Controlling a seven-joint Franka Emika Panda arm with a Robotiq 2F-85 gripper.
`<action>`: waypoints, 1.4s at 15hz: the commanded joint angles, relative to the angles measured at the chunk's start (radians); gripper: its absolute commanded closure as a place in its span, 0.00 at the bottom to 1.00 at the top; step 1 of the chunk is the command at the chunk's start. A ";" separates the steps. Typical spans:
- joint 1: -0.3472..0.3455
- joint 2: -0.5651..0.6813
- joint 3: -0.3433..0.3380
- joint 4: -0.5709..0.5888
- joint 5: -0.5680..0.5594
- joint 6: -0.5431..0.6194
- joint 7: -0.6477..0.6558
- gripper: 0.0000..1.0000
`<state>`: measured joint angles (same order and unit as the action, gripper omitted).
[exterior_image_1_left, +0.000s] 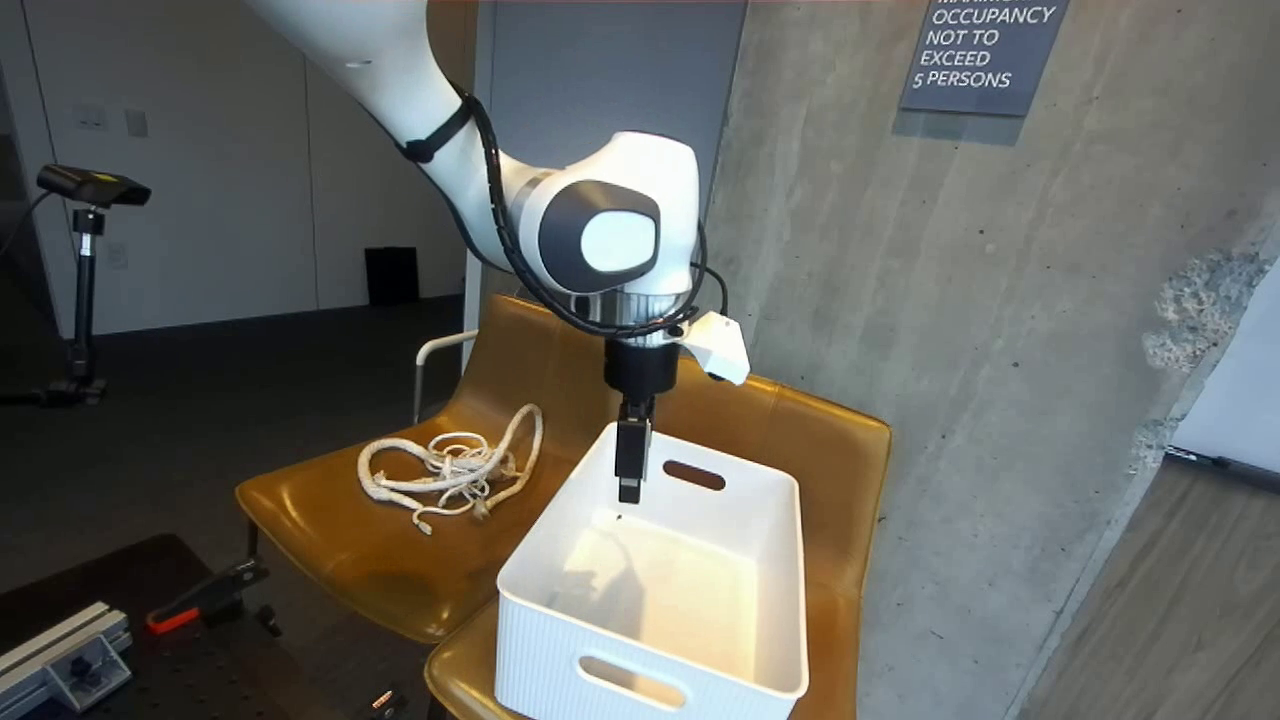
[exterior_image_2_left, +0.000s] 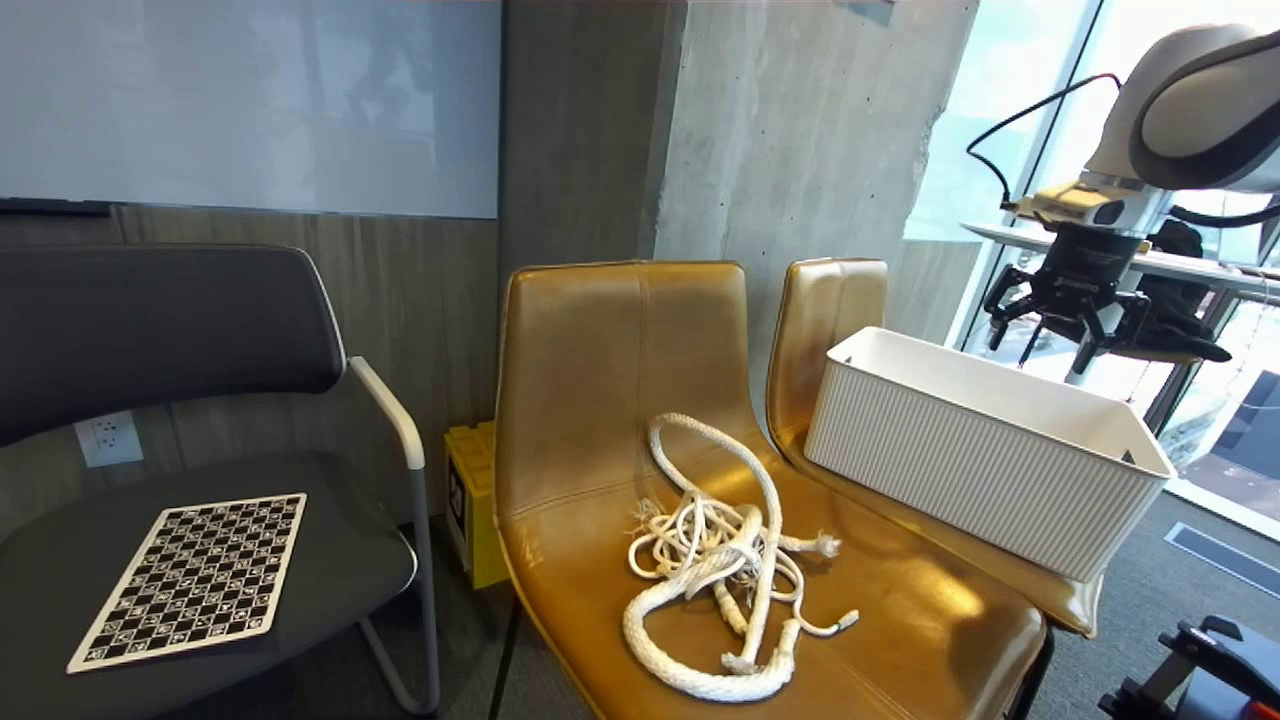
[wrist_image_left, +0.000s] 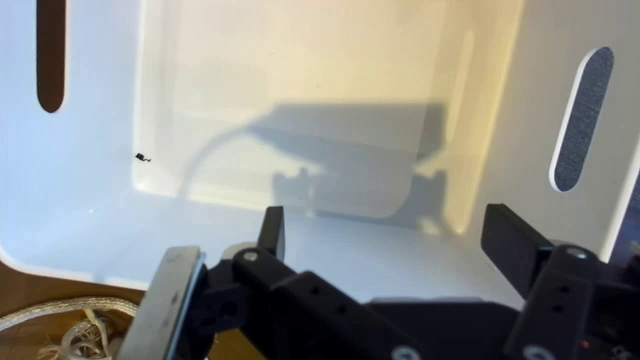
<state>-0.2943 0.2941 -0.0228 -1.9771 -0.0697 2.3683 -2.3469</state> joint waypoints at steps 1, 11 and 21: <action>-0.042 0.020 -0.021 -0.001 0.106 0.054 -0.110 0.00; -0.024 0.025 -0.039 0.002 0.084 0.029 -0.087 0.00; -0.024 0.025 -0.039 0.003 0.084 0.029 -0.087 0.00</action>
<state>-0.3359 0.3190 -0.0430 -1.9763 0.0064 2.4000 -2.4295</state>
